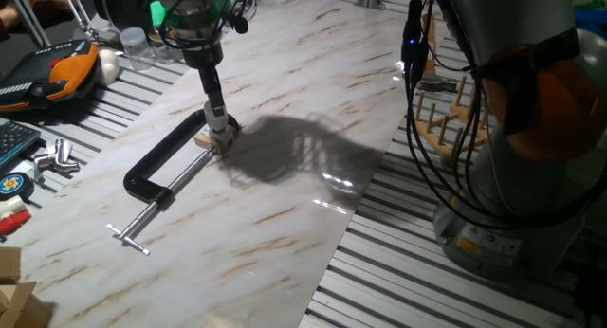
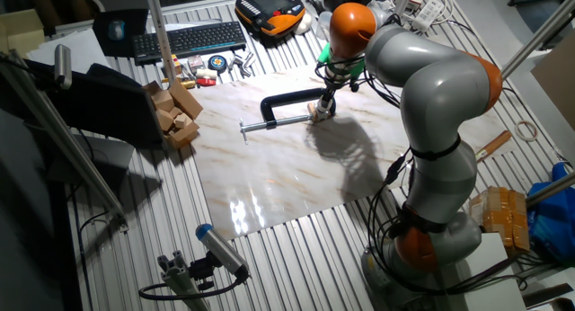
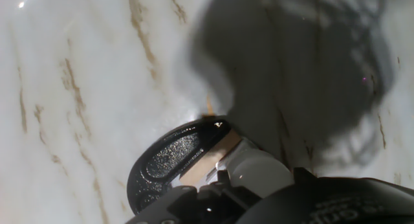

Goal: Take out the light bulb by rotating it

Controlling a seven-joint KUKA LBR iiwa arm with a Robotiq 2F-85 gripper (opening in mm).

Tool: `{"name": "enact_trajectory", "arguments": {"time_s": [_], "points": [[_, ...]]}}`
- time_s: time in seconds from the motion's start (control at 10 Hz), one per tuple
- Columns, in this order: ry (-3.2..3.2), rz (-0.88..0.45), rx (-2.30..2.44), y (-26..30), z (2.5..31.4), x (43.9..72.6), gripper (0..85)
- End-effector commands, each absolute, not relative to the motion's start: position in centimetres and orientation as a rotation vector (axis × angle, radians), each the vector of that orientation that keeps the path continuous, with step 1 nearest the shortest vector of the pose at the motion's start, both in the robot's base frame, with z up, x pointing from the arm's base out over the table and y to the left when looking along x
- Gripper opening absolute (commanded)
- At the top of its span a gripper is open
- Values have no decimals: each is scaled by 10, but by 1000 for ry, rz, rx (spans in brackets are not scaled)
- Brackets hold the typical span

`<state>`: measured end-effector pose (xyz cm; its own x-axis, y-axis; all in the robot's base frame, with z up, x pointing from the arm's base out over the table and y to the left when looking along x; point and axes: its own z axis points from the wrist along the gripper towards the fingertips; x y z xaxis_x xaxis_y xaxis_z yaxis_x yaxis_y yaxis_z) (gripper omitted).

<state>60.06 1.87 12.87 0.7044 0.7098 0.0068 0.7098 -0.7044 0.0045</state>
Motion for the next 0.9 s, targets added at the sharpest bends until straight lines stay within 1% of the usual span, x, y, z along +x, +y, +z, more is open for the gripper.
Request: {"name": "enact_trajectory", "arguments": {"time_s": [0.0, 0.8], "points": [[1217, 14, 2892, 19, 129, 601, 0], [1442, 2, 2793, 19, 130, 602, 0]]}}
